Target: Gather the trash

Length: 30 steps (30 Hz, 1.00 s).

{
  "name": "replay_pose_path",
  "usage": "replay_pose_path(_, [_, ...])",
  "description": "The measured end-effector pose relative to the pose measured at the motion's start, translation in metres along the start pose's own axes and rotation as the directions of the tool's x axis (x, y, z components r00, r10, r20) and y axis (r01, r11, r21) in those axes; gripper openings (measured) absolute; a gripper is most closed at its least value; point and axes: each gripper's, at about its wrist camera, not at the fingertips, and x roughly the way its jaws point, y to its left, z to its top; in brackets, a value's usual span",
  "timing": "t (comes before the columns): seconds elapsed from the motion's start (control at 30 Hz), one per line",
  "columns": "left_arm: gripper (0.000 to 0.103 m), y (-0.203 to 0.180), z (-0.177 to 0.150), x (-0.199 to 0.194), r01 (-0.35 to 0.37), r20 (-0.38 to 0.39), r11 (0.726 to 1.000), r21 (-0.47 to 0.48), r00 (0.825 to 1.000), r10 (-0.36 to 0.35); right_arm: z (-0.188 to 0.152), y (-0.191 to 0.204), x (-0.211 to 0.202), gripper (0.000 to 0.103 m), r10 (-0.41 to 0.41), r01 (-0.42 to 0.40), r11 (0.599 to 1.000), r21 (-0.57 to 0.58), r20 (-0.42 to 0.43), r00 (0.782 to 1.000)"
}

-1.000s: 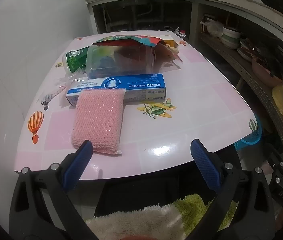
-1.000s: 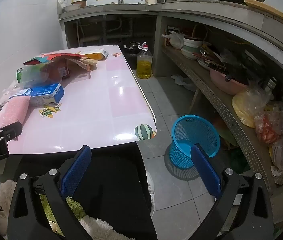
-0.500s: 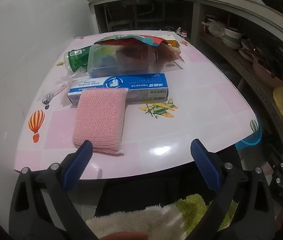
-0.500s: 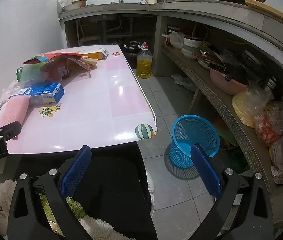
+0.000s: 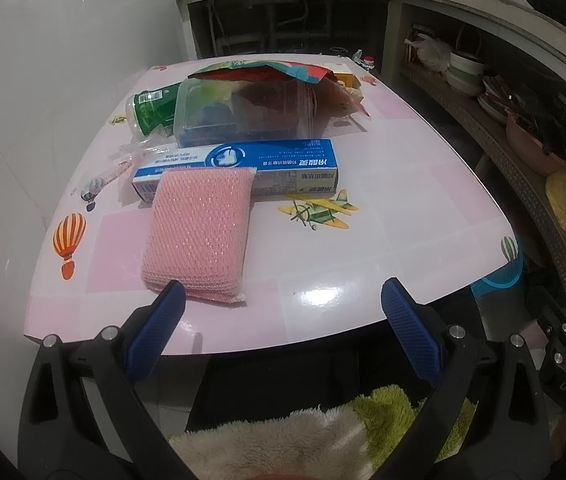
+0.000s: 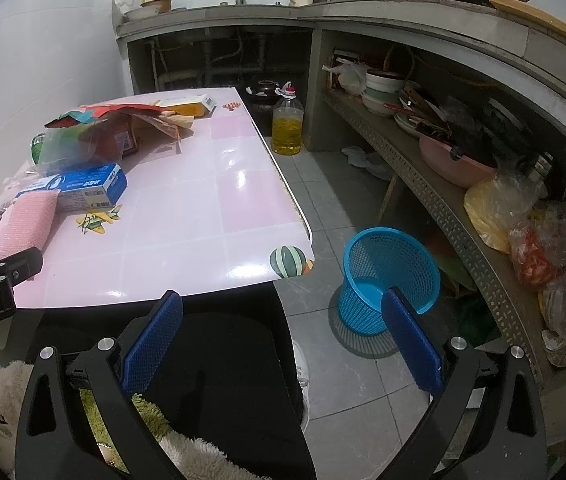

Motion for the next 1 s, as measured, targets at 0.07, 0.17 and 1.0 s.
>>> replay_pose_path(0.07, [0.094, -0.0008, -0.0004, 0.0008, 0.001, -0.003, 1.000, 0.001, 1.000, -0.001, 0.0000, -0.0004, 0.0007, 0.097, -0.001, 0.001, 1.000, -0.002, 0.002, 1.000])
replay_pose_path(0.17, [0.094, -0.0014, -0.0001, 0.0015, 0.001, -0.005, 1.000, 0.004, 1.000, -0.001, 0.0012, 0.0001, 0.0022, 0.097, 0.000, 0.000, 1.000, 0.002, 0.000, 1.000])
replay_pose_path(1.0, [0.094, 0.0002, 0.0002, 0.0095, -0.010, -0.030, 1.000, 0.002, 1.000, 0.010, 0.0060, 0.0039, 0.0101, 0.097, 0.006, -0.005, 1.000, 0.008, -0.018, 1.000])
